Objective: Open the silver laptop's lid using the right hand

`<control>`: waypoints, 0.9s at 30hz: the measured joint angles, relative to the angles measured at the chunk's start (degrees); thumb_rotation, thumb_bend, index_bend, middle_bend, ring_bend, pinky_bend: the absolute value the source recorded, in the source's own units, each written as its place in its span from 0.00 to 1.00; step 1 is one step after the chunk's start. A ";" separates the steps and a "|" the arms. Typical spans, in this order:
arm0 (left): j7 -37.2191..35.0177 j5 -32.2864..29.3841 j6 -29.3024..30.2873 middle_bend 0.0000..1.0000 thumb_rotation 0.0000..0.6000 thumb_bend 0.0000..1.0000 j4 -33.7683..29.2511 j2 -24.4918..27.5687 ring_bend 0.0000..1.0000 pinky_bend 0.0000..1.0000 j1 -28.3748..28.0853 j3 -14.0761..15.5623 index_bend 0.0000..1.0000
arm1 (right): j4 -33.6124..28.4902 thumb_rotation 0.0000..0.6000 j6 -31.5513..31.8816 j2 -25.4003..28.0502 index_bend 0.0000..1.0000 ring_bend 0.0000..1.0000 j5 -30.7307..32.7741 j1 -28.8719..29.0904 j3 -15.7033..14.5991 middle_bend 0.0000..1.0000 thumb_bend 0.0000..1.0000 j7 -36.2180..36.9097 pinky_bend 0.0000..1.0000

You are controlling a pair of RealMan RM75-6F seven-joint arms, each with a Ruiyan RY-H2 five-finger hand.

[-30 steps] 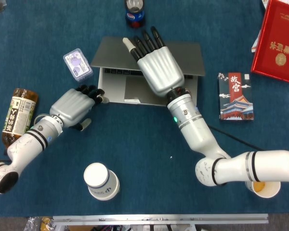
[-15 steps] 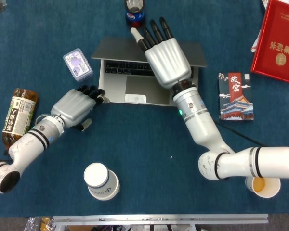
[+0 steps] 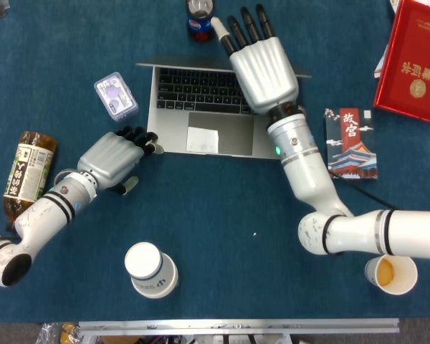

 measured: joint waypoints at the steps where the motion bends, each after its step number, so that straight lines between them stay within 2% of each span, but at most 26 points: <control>1: 0.02 -0.04 -0.01 0.09 0.98 0.42 0.01 0.01 0.05 0.06 -0.04 0.01 0.17 | 0.28 1.00 0.00 0.13 0.09 0.00 0.08 0.04 0.15 0.13 0.40 0.09 0.05; 15: 0.13 -0.60 0.52 0.09 0.98 0.42 -0.14 0.28 0.05 0.06 -0.04 0.39 0.17 | 4.63 1.00 -0.85 1.29 0.09 0.00 1.32 0.85 1.93 0.13 0.40 1.54 0.05; 27: 0.17 -0.89 0.81 0.09 0.97 0.42 -0.28 0.57 0.05 0.06 -0.11 0.56 0.17 | 11.14 1.00 -1.73 1.11 0.09 0.00 2.35 2.16 3.54 0.13 0.40 2.84 0.05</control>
